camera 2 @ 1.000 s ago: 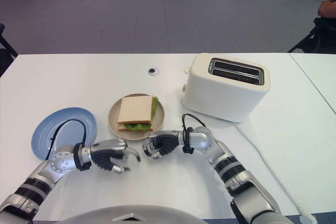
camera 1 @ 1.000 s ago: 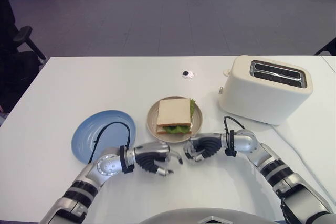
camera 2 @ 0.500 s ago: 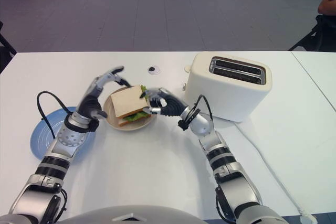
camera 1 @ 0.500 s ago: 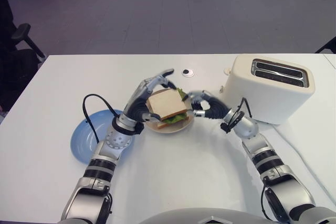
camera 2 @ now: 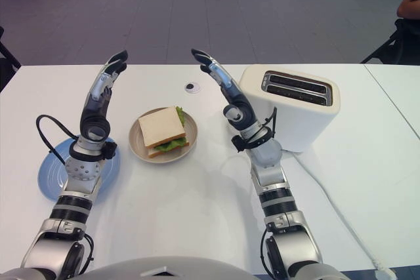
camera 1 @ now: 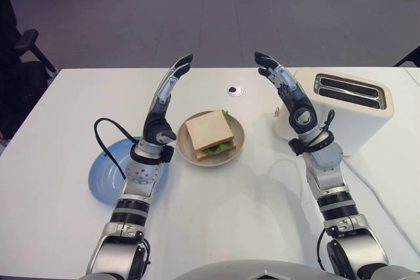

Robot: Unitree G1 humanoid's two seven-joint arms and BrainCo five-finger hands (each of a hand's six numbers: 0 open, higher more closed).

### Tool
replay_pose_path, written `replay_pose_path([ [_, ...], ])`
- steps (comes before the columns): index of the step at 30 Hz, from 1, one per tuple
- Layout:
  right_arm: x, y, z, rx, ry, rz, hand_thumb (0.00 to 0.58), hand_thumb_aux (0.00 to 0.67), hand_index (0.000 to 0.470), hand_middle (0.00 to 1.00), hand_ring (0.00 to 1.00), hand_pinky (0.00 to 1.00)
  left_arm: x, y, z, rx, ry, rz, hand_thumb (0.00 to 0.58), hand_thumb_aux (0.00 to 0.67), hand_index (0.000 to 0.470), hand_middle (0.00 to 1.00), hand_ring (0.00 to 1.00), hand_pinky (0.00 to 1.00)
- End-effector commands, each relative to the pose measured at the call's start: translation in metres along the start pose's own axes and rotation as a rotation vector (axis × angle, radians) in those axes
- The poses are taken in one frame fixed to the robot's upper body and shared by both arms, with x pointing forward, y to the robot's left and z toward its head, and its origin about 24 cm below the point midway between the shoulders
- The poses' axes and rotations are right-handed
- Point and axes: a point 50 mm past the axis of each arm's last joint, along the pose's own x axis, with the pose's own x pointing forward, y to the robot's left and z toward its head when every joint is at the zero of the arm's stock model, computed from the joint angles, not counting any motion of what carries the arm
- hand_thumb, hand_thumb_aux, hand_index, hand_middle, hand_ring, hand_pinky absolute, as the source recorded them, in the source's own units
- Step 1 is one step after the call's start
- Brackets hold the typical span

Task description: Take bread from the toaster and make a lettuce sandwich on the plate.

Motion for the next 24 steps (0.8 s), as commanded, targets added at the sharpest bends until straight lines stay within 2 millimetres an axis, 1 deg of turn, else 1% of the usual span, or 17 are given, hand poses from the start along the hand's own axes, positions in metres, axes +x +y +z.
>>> replay_pose_path([
  [1,-0.0026,-0.0007,-0.0009,0.005,0.013,-0.01,0.0,0.0,0.0,0.0,0.0,0.0,-0.0011,-0.0017,-0.0012,0.014,0.004,-0.02,0.0,0.0,0.0,0.0,0.0,0.0],
  [13,-0.0045,-0.0016,0.0013,0.003,0.002,-0.029,0.0,0.0,0.0,0.0,0.0,0.0,-0.0034,-0.0031,-0.0019,0.012,0.008,-0.026,0.0,0.0,0.0,0.0,0.0,0.0],
  [24,-0.006,-0.0048,0.0047,-0.006,-0.004,-0.038,0.0,0.0,0.0,0.0,0.0,0.0,-0.0003,-0.0068,-0.0002,-0.003,-0.002,-0.036,0.0,0.0,0.0,0.0,0.0,0.0],
])
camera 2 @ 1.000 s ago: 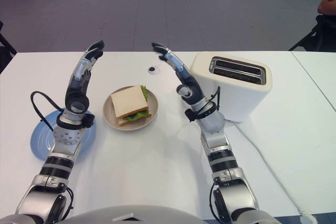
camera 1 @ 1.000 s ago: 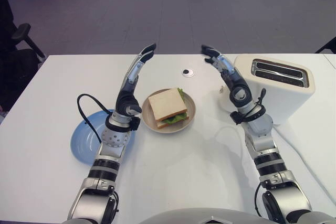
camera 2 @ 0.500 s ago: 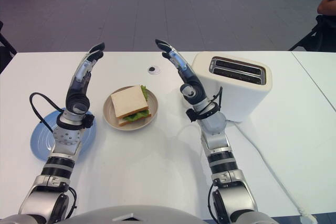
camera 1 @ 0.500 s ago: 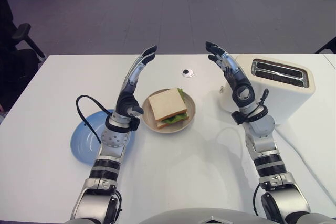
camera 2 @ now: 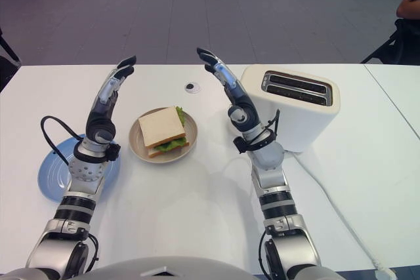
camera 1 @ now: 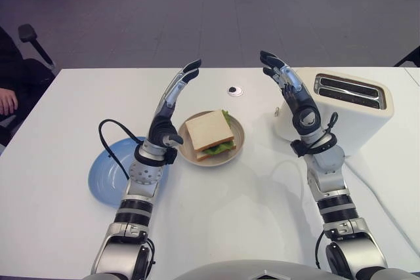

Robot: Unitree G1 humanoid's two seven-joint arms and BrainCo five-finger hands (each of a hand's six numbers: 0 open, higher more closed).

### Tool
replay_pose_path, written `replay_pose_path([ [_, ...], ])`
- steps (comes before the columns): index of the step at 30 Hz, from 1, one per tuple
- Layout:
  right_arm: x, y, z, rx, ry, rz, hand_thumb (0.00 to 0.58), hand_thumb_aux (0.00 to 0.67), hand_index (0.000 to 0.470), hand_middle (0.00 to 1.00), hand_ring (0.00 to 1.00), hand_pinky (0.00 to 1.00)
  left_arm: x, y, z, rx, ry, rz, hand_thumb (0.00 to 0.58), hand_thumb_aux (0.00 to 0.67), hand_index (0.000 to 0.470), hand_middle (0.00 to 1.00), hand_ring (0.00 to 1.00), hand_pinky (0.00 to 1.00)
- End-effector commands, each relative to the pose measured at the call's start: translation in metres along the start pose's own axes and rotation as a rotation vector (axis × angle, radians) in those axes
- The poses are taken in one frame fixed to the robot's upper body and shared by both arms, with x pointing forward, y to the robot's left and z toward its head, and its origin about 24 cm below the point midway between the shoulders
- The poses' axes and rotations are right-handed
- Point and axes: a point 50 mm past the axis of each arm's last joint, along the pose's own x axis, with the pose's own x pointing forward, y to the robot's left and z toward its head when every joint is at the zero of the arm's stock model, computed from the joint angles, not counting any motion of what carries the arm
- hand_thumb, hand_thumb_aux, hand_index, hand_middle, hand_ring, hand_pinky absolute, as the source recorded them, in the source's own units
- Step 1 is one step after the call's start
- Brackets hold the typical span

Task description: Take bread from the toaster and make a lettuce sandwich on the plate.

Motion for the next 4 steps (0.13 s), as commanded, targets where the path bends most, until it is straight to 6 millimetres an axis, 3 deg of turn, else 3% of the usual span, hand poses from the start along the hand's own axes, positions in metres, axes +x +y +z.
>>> replay_pose_path([
  [1,-0.0018,-0.0027,0.001,-0.004,0.007,-0.003,0.0,0.0,0.0,0.0,0.0,0.0,0.0008,0.0002,-0.0004,-0.002,0.004,0.002,0.0,0.0,0.0,0.0,0.0,0.0],
  [4,-0.0008,-0.0049,0.0025,-0.01,0.002,-0.008,0.0,0.0,0.0,0.0,0.0,0.0,0.0033,0.0,-0.0007,-0.001,0.0,0.002,0.0,0.0,0.0,0.0,0.0,0.0],
])
